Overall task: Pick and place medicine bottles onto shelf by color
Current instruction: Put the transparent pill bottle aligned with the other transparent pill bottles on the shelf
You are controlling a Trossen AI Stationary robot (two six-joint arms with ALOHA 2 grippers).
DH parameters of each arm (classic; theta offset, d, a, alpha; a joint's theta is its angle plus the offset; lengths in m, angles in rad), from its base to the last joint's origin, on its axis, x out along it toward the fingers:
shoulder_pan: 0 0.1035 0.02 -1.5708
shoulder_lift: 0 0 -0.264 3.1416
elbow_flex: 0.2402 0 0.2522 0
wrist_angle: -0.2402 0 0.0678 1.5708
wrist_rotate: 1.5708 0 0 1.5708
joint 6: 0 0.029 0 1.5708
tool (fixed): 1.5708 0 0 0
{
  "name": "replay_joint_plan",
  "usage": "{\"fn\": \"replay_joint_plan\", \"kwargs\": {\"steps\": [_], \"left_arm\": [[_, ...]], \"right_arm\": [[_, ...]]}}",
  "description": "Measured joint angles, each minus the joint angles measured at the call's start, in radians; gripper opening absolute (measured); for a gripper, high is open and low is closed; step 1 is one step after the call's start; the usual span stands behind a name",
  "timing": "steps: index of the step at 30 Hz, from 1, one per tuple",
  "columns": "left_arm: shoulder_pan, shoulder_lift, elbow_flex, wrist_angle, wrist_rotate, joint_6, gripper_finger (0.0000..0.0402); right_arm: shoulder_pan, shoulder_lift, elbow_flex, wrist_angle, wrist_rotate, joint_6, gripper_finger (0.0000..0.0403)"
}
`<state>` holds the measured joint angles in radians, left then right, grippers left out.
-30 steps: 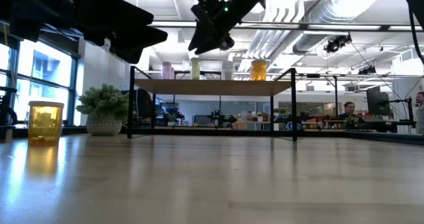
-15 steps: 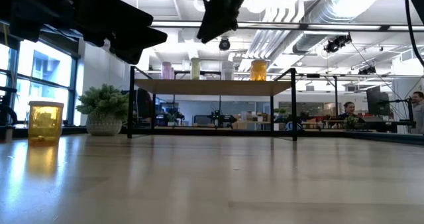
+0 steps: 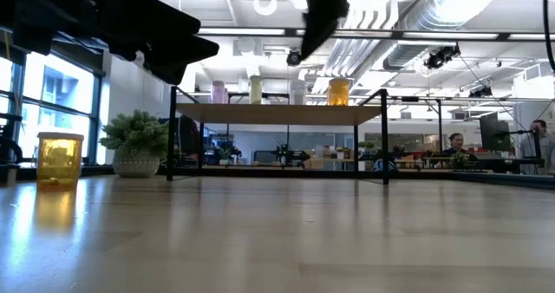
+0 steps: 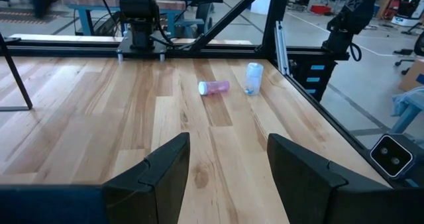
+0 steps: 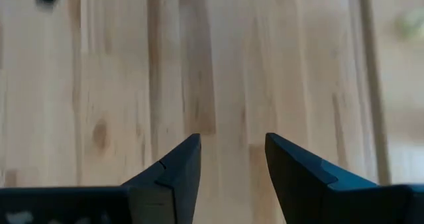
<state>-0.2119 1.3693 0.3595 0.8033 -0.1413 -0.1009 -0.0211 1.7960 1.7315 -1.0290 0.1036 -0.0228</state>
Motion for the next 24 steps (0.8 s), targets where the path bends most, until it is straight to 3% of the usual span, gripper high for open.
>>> {"fn": "replay_joint_plan", "kwargs": {"steps": [5, 11, 24], "left_arm": [[0.0, 0.0, 0.0, 0.0, 0.0, 0.0, 0.0193], [0.0, 0.0, 0.0, 0.0, 0.0, 0.0, 0.0193], [0.0, 0.0, 0.0, 0.001, 0.0, 0.0, 0.0193]], "right_arm": [[0.048, -0.112, -0.141, 0.006, 0.009, 0.078, 0.0161], [0.131, -0.276, -0.312, 0.023, 0.11, 0.229, 0.0161], [0.408, -0.568, -0.598, 0.042, 0.187, 0.7, 0.0161]]}}
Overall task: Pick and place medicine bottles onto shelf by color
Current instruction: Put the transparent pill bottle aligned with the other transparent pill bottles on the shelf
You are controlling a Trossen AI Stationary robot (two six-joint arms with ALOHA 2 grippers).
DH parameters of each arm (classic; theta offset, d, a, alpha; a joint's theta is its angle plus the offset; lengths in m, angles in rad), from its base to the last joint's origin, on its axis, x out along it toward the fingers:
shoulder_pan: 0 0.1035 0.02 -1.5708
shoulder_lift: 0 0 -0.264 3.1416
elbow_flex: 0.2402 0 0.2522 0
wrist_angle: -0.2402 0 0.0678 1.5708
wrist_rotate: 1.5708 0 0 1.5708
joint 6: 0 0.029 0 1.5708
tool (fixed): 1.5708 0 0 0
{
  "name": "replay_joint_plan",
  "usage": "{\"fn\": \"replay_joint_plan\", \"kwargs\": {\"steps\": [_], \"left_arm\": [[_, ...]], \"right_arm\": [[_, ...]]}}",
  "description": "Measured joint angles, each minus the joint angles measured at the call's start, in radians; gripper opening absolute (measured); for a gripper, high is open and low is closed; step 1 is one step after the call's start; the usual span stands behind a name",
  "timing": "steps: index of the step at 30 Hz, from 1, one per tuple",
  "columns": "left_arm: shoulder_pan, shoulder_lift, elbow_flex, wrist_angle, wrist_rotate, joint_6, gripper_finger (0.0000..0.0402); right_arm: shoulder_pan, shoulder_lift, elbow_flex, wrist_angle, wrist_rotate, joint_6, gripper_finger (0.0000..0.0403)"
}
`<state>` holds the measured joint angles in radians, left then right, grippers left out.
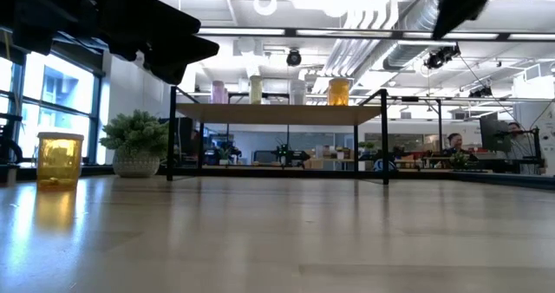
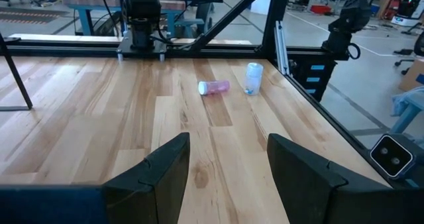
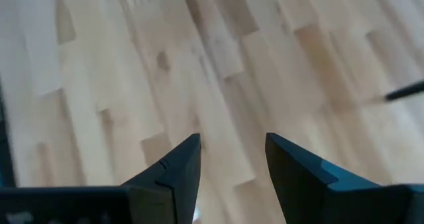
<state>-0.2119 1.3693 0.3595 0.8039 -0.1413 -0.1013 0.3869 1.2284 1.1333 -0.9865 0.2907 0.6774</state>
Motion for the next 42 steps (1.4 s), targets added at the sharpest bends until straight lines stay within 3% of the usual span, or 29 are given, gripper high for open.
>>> {"fn": "replay_joint_plan", "kwargs": {"steps": [8, 18, 25, 30, 38, 42], "left_arm": [[0.0, 0.0, 0.0, 0.0, 0.0, 0.0, 0.0193], [0.0, 0.0, 0.0, 0.0, -0.002, 0.0, 0.0193], [0.0, 0.0, 0.0, 0.002, -0.003, 0.0, 0.0193], [0.0, 0.0, 0.0, 0.003, -0.004, 0.0, 0.0193], [0.0, 0.0, 0.0, 0.002, -0.004, 0.0, 0.0193], [0.0, 0.0, 0.0, 0.002, -0.004, 0.0, 0.0193]], "right_arm": [[0.215, 0.006, -0.039, 0.034, 0.099, 0.23, 0.0161], [0.41, 0.096, -0.027, 0.194, 0.146, 0.34, 0.0161], [0.466, 0.194, 0.087, 0.194, 0.168, 0.319, 0.0161], [0.474, 0.275, 0.22, 0.073, 0.179, 0.285, 0.0161], [0.474, 0.385, 0.293, -0.047, 0.066, 0.298, 0.0161], [0.465, 0.434, 0.291, -0.067, -0.054, 0.419, 0.0161]]}}
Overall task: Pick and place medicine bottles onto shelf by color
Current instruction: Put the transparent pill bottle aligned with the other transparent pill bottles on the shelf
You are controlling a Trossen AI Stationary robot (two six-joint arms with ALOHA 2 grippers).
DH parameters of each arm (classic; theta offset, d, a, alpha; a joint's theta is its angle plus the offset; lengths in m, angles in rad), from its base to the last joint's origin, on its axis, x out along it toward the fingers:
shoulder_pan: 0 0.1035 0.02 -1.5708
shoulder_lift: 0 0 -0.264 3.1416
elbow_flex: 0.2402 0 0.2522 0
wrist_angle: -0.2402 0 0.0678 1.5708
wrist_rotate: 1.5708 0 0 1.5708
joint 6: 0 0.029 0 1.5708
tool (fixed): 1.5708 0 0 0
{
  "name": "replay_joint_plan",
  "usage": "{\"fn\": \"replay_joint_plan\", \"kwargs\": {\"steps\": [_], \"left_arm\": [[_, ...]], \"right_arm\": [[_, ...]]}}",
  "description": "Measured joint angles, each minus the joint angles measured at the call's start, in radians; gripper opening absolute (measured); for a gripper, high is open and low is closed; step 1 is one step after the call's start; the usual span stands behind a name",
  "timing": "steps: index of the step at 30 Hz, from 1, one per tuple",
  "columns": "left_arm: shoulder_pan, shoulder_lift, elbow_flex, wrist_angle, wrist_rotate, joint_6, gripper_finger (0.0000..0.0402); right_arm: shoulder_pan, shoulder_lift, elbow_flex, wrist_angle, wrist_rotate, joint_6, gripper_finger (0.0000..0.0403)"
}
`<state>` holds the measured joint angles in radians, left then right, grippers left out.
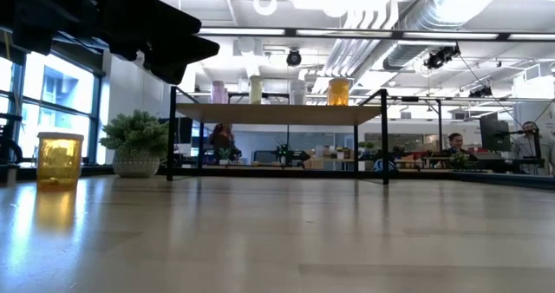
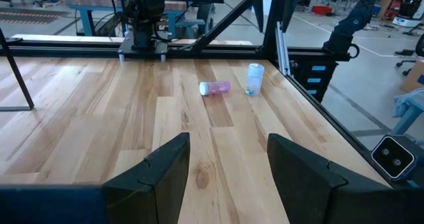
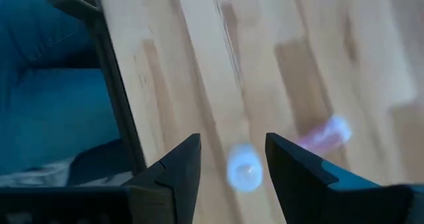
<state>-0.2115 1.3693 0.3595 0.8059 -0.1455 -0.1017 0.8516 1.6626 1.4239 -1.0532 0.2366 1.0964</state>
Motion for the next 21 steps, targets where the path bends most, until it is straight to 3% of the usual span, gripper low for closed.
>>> {"fn": "replay_joint_plan", "kwargs": {"steps": [8, 21], "left_arm": [[0.0, 0.0, 0.0, 0.0, 0.0, 0.0, 0.0193], [0.0, 0.0, 0.0, -0.001, 0.0, 0.0, 0.0193]], "right_arm": [[0.013, 0.056, 0.0, -0.011, -0.107, 0.132, 0.0174], [0.081, 0.06, 0.0, -0.148, -0.023, 0.346, 0.0209]]}}
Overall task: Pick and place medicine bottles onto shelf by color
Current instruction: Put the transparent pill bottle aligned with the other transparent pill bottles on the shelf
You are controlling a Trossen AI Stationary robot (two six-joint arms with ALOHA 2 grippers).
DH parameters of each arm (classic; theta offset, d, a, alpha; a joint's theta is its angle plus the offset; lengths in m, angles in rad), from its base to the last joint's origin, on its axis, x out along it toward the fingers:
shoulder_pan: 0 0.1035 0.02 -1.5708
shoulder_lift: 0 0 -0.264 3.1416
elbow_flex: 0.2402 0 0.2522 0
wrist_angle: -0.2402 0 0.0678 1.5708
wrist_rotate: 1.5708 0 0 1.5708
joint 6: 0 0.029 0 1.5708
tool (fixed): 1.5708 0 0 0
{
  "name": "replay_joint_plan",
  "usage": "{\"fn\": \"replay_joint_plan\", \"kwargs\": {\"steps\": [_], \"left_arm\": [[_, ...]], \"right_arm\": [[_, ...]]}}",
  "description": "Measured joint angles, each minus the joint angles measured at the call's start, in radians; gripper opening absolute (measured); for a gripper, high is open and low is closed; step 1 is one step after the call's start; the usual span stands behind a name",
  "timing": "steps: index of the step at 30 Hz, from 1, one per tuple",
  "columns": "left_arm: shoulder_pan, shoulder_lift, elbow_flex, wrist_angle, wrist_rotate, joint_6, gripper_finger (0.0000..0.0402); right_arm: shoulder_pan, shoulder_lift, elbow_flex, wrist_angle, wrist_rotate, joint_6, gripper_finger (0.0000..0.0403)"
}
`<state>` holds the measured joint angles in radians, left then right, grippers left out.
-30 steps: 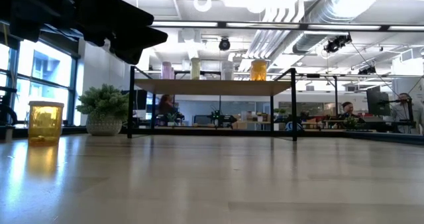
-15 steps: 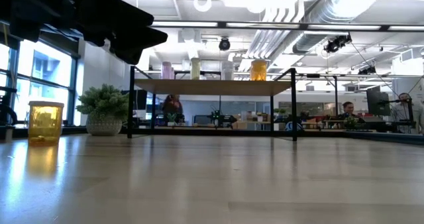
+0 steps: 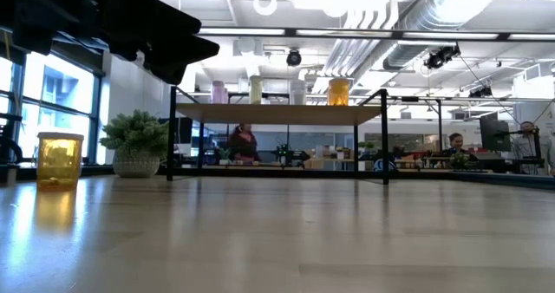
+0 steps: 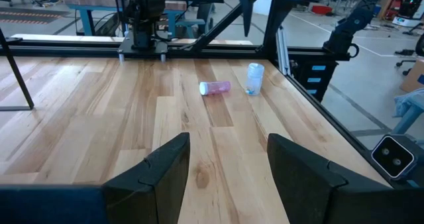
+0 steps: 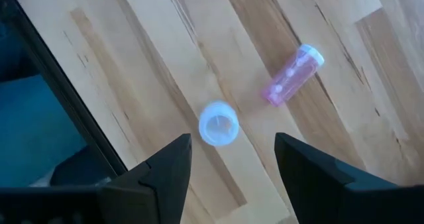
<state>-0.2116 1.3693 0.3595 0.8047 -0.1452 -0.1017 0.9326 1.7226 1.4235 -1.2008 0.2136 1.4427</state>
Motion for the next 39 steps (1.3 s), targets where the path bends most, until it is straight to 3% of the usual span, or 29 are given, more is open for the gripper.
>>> {"fn": "replay_joint_plan", "kwargs": {"steps": [20, 32, 39], "left_arm": [[0.0, 0.0, 0.0, 0.0, 0.002, -0.027, 0.0193], [0.0, 0.0, 0.0, 0.0, 0.002, -0.026, 0.0193], [0.0, 0.0, 0.0, -0.001, 0.002, -0.026, 0.0193]], "right_arm": [[0.093, 0.045, -0.001, -0.024, 0.222, 0.046, 0.0209], [0.301, 0.066, -0.008, -0.1, 0.366, 0.286, 0.0209], [0.36, 0.066, -0.15, -0.044, 0.405, 0.369, 0.0209]]}}
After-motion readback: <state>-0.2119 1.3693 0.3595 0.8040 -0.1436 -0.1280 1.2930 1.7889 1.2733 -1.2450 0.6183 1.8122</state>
